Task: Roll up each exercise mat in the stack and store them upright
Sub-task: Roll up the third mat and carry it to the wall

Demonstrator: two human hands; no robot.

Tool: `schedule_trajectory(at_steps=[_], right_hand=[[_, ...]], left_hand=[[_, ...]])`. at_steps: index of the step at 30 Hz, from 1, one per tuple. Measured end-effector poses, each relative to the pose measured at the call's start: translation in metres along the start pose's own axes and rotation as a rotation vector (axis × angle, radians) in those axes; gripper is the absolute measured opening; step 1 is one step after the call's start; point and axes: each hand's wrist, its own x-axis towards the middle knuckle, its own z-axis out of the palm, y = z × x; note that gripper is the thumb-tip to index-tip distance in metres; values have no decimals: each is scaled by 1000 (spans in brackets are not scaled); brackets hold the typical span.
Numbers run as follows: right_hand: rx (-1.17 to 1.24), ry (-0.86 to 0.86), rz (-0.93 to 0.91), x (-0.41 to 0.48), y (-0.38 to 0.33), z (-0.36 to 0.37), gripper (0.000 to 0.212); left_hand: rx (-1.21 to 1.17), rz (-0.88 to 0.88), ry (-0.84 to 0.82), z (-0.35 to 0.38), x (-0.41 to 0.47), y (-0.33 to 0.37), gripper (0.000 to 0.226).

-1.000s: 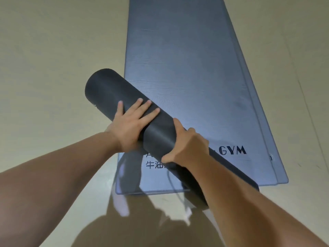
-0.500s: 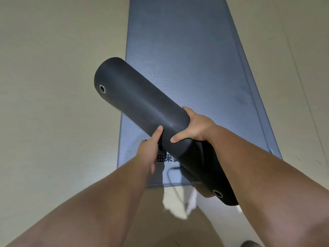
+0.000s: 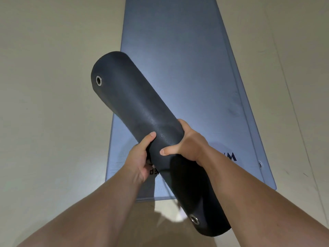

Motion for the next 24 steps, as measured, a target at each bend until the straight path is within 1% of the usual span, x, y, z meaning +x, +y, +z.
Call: schedule_trajectory(at_steps=[3, 7, 8, 10, 12, 14, 16, 17, 20, 22, 24], right_hand=[[63, 75, -67, -21, -31, -17, 99], [141, 153, -128, -74, -105, -53, 100], [170, 158, -141, -91, -129, -64, 103], [210, 169, -160, -130, -184, -86, 114], [219, 202, -184, -172, -244, -105, 125], [255, 221, -208, -218, -309, -124, 128], [340, 198, -214, -265, -378, -138, 124], [394, 176, -214, -289, -411, -143, 121], [510, 113, -244, -359, -506, -146, 117], [559, 81, -243, -400, -564, -136, 118], [585, 44, -251, -433, -614, -128, 114]], left_hand=[[61, 65, -18, 12, -24, 39, 34], [114, 145, -9, 38, -89, 111, 47], [117, 166, -11, 46, -113, 133, 48], [111, 226, -9, 64, -169, 181, 50], [79, 283, 15, 80, -230, 230, 60], [76, 321, 16, 90, -295, 282, 72], [91, 345, 9, 89, -365, 338, 84], [113, 358, 1, 87, -400, 366, 86], [166, 401, -15, 69, -501, 444, 85], [178, 424, -11, 45, -561, 487, 84], [192, 446, -19, 23, -611, 522, 82]])
